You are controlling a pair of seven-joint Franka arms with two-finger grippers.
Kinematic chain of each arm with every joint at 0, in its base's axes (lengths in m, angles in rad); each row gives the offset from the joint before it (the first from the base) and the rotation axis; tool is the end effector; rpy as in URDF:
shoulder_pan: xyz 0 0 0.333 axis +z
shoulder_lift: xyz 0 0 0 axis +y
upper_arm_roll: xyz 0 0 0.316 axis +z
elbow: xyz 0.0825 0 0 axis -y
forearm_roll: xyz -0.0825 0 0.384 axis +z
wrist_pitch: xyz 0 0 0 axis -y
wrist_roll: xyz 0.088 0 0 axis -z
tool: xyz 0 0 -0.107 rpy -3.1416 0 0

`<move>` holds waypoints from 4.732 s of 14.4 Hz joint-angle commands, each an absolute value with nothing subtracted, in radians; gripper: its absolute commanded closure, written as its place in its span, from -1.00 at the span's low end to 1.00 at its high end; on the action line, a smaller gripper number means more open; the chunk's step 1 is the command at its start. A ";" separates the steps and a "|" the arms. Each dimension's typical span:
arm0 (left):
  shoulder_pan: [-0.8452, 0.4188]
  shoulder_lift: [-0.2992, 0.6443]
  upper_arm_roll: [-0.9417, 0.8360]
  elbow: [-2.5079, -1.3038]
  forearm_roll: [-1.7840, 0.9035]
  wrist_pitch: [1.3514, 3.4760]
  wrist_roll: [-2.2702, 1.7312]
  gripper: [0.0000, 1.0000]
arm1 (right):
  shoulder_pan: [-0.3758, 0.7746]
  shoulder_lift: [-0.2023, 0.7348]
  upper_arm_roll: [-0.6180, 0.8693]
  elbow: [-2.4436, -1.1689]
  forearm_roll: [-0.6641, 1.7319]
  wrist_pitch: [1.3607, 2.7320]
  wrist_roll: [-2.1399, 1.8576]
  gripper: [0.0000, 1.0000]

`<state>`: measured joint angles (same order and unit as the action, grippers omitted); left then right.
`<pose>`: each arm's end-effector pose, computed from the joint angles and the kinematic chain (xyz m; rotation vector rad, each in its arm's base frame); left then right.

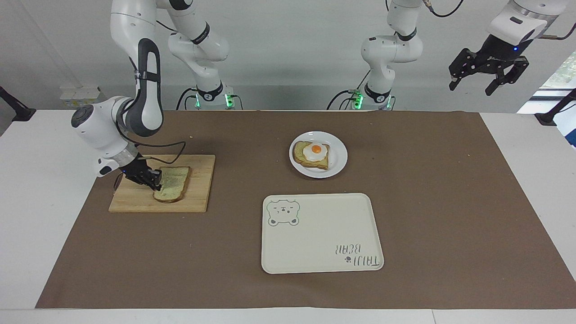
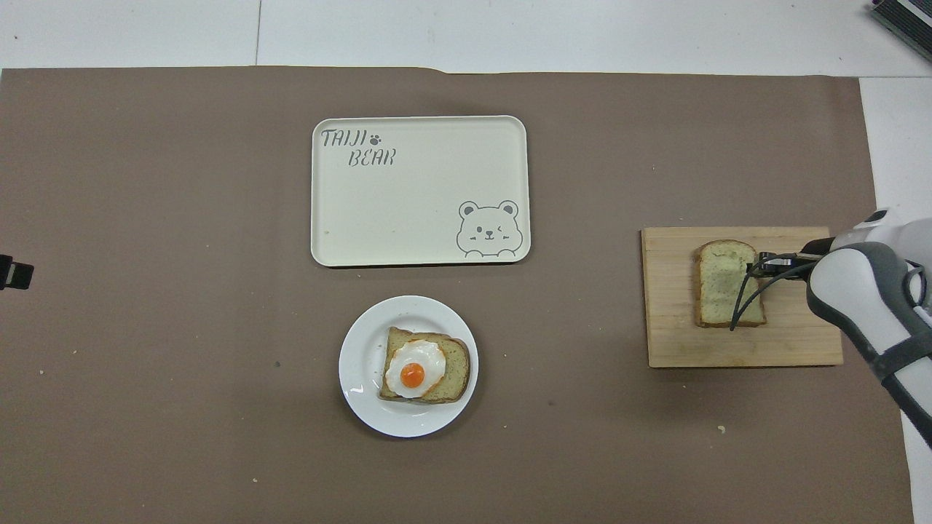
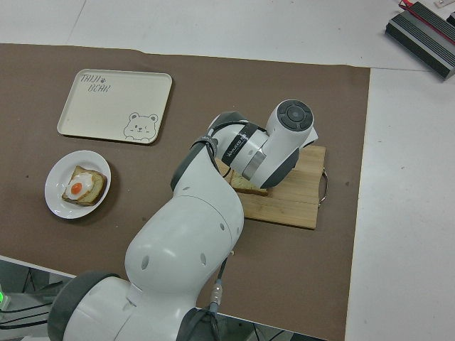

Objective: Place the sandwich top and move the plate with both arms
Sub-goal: 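Close the right gripper on the bread slice's edge and lift it, then carry the bread slice with the right gripper toward the white plate, then lay the bread slice onto the egg toast and open the right gripper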

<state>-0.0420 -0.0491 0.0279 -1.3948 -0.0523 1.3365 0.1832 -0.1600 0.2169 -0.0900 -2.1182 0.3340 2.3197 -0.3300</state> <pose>0.5096 -0.0132 0.7112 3.0718 -0.3226 -0.0074 0.5539 -0.1344 0.3104 -2.9152 0.2162 -0.0762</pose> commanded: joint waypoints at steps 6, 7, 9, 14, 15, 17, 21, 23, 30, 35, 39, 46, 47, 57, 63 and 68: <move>-0.035 -0.074 0.025 -1.425 -0.058 1.342 0.175 -1.00 | -0.155 0.201 -0.086 -2.059 0.344 2.264 -0.336 1.00; -0.035 -0.075 0.025 -1.425 -0.058 1.342 0.175 -1.00 | -0.156 0.192 -0.086 -2.037 0.342 2.223 -0.334 1.00; -0.035 -0.075 0.026 -1.425 -0.058 1.342 0.176 -1.00 | -0.156 0.172 -0.086 -1.997 0.342 2.151 -0.334 1.00; -0.035 -0.075 0.025 -1.425 -0.058 1.342 0.175 -1.00 | -0.156 0.114 -0.086 -1.941 0.344 1.976 -0.327 1.00; -0.035 -0.075 0.026 -1.425 -0.058 1.342 0.176 -1.00 | -0.158 0.109 -0.084 -1.922 0.351 1.929 -0.324 1.00; -0.035 -0.075 0.025 -1.425 -0.058 1.342 0.176 -1.00 | -0.158 0.103 -0.084 -1.887 0.356 1.844 -0.321 1.00; -0.035 -0.075 0.025 -1.425 -0.058 1.342 0.175 -1.00 | -0.156 0.100 -0.084 -1.873 0.463 1.758 -0.261 1.00; -0.035 -0.075 0.025 -1.425 -0.058 1.342 0.175 -1.00 | -0.149 0.100 -0.068 -1.873 0.477 1.752 -0.218 1.00; -0.035 -0.075 0.025 -1.427 -0.058 1.342 0.175 -1.00 | 0.043 0.100 -0.058 -1.879 0.538 1.766 -0.014 1.00; -0.035 -0.074 0.026 -1.425 -0.058 1.342 0.175 -1.00 | 0.147 0.114 -0.057 -1.885 0.584 1.798 0.051 1.00; -0.035 -0.075 0.026 -1.425 -0.058 1.342 0.175 -1.00 | 0.267 0.141 -0.057 -1.893 0.641 1.857 0.069 1.00; -0.035 -0.075 0.026 -1.425 -0.058 1.342 0.175 -1.00 | 0.472 0.219 -0.057 -1.902 0.735 2.063 0.147 1.00; -0.035 -0.075 0.025 -1.427 -0.058 1.342 0.176 -1.00 | 0.495 0.235 -0.057 -1.902 0.745 2.091 0.147 1.00; -0.035 -0.075 0.025 -1.425 -0.058 1.342 0.175 -1.00 | 0.638 0.281 -0.057 -1.960 0.764 2.246 0.166 1.00; -0.035 -0.075 0.026 -1.425 -0.058 1.342 0.176 -1.00 | 0.643 0.273 -0.058 -2.009 0.762 2.255 0.160 1.00; -0.035 -0.075 0.026 -1.425 -0.058 1.342 0.176 -1.00 | 0.637 0.284 -0.061 -1.993 0.739 2.263 0.178 -0.99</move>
